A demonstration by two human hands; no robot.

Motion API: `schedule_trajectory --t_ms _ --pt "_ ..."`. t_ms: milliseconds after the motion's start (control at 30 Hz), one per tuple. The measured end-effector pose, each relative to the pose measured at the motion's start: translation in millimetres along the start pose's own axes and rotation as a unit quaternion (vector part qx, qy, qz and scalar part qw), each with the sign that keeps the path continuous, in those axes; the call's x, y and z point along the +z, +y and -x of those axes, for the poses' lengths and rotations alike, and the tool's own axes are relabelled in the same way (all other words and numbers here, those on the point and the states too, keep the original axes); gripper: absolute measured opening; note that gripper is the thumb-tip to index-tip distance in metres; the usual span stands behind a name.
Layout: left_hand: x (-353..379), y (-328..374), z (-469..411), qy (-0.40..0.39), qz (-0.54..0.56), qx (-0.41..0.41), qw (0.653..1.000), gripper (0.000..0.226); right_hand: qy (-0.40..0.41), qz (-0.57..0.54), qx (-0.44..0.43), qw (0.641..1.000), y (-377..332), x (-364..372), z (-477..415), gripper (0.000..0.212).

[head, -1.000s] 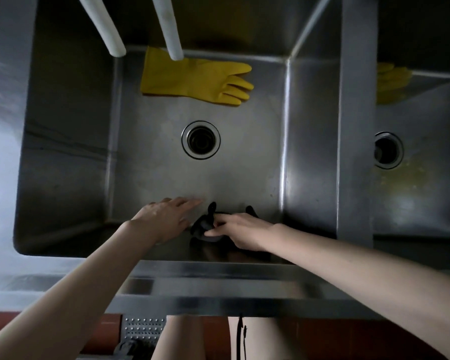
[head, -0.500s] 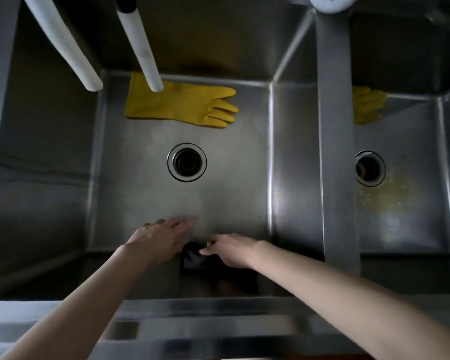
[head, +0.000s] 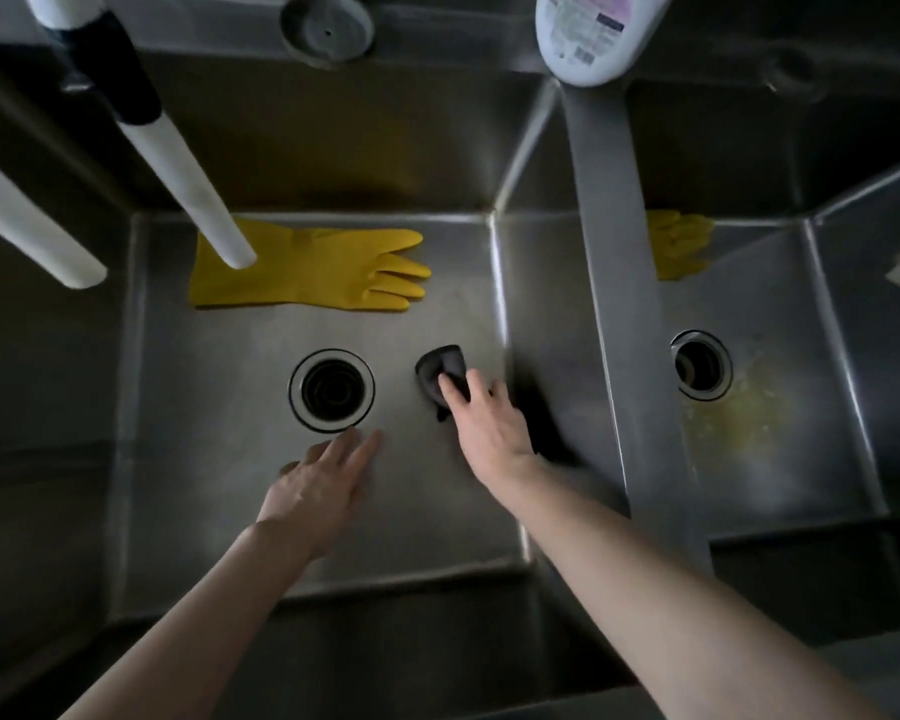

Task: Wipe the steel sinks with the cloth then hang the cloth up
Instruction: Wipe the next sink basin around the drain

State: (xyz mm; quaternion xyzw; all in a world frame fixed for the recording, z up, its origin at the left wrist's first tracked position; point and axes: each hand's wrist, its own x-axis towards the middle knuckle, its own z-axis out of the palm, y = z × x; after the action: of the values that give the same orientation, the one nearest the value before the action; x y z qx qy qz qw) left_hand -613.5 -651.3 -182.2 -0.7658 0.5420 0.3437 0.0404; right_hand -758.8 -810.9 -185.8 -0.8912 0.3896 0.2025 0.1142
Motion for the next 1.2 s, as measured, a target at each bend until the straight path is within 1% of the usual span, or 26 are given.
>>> schedule_trajectory --t_ms 100,200,267,367,433,500,600,700,767,867,933,1000,1100,1200 --pt "18 -2 -20 -0.007 -0.010 0.031 0.999 0.059 -0.028 -0.045 0.044 0.998 2 28 -3 0.069" --pt "35 -4 -29 -0.033 -0.042 0.059 0.997 0.058 -0.028 -0.074 0.073 0.994 -3 50 14 0.071" --pt "42 -6 -29 -0.042 -0.052 0.080 0.995 0.058 -0.033 -0.090 0.131 0.987 -7 61 35 0.072" --pt "48 -13 -24 -0.034 -0.081 0.117 0.989 0.059 -0.090 -0.111 0.221 0.965 -17 75 75 0.077" --pt "50 -19 -23 -0.032 -0.092 0.136 0.986 0.064 -0.121 -0.114 0.243 0.956 -23 78 87 0.079" --pt "52 -25 -24 -0.026 -0.104 0.147 0.983 0.068 -0.132 -0.121 0.256 0.950 -25 73 84 0.077" --pt "51 -33 -30 -0.009 -0.128 0.175 0.976 0.069 -0.101 -0.127 0.256 0.953 -22 67 66 0.071" --pt "52 -42 -36 0.026 -0.149 0.219 0.964 0.056 0.012 -0.106 0.238 0.965 -19 63 31 0.067" --pt "52 -48 -40 0.042 -0.146 0.249 0.956 0.057 0.073 -0.102 0.231 0.965 -12 53 -6 0.063" --pt "49 -56 -46 0.045 -0.141 0.276 0.950 0.067 0.087 -0.095 0.229 0.965 3 26 -76 0.062" --pt "47 -61 -49 0.043 -0.139 0.294 0.945 0.068 0.096 -0.107 0.232 0.962 7 6 -116 0.065" --pt "46 -64 -51 0.028 -0.133 0.304 0.943 0.067 0.089 -0.128 0.207 0.966 4 -4 -141 0.067" --pt "43 -64 -50 0.028 -0.130 0.315 0.940 0.061 0.072 -0.133 0.153 0.977 -5 -2 -145 0.066" --pt "41 -64 -44 0.042 -0.134 0.322 0.936 0.055 0.057 -0.137 0.129 0.981 -27 22 -109 0.067"
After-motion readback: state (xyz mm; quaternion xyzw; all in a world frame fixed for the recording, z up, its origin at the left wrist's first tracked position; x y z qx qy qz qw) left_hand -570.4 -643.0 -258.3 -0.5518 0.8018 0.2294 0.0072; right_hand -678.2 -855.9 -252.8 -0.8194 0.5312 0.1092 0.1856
